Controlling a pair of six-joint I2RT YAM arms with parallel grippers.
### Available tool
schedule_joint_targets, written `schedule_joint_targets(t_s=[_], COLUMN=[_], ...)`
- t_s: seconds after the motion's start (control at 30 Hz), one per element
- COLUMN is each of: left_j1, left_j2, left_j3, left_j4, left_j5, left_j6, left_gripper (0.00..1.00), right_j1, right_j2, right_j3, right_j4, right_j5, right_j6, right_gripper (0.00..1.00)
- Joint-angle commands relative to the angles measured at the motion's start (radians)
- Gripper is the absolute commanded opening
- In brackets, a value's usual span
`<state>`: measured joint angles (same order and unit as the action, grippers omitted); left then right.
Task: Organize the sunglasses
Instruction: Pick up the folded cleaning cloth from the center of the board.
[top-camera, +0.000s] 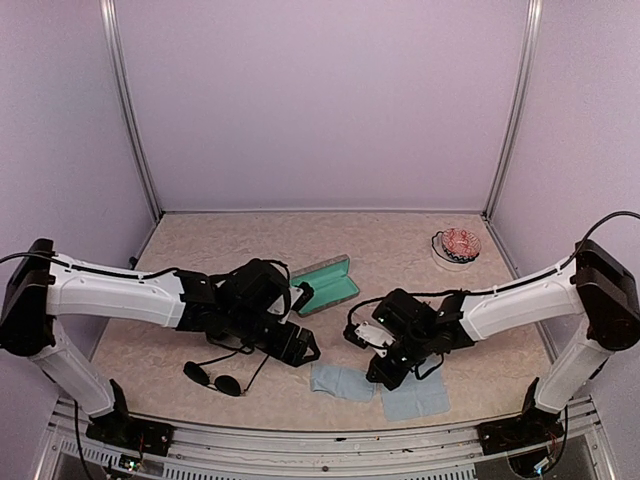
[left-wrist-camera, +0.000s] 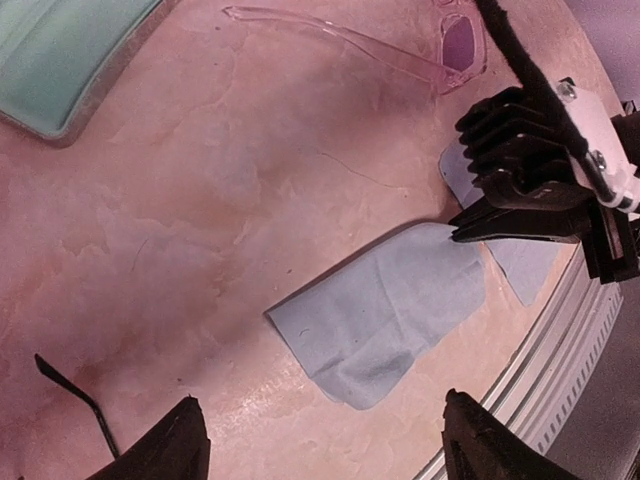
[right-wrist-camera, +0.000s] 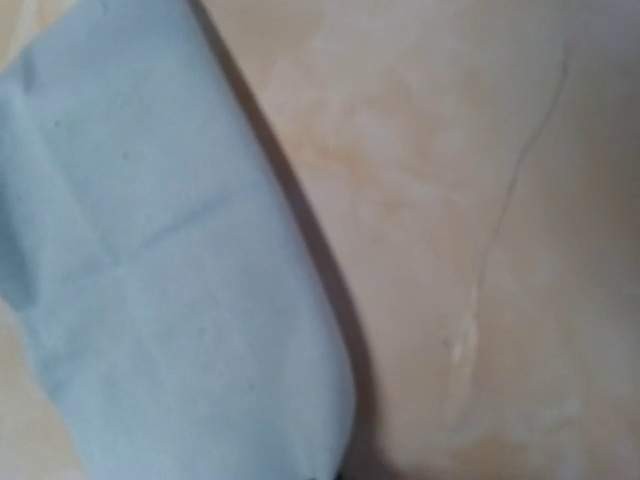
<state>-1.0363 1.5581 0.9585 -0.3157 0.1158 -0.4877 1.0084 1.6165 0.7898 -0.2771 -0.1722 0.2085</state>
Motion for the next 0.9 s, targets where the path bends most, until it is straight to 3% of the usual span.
schedule_joint_targets(t_s=[0.0,0.47,0.87], left_j1=[-0.019,-0.082,-0.098], left_j2=[0.077,0.261,0.301], left_j3=[0.058,0.159,0.137], left_j4=[0.031,-0.025,0.008], left_j5=[0.016,-0.114,-0.114], left_j6=[-0.010,0.001,0.000], left_gripper=[0.75,0.59,0.43], right_j1=[-0.005,-0.005,-0.006], right_j2=[-0.040,-0.042,-0.038], right_j3=[-0.026,-0.045,-0.048], right_j4=[0.018,0.037,0.039], right_j5=[-0.006,-0.013,-0.018], right_j6=[0.003,0.007,0.009], right_gripper=[0.00,0.00,0.00])
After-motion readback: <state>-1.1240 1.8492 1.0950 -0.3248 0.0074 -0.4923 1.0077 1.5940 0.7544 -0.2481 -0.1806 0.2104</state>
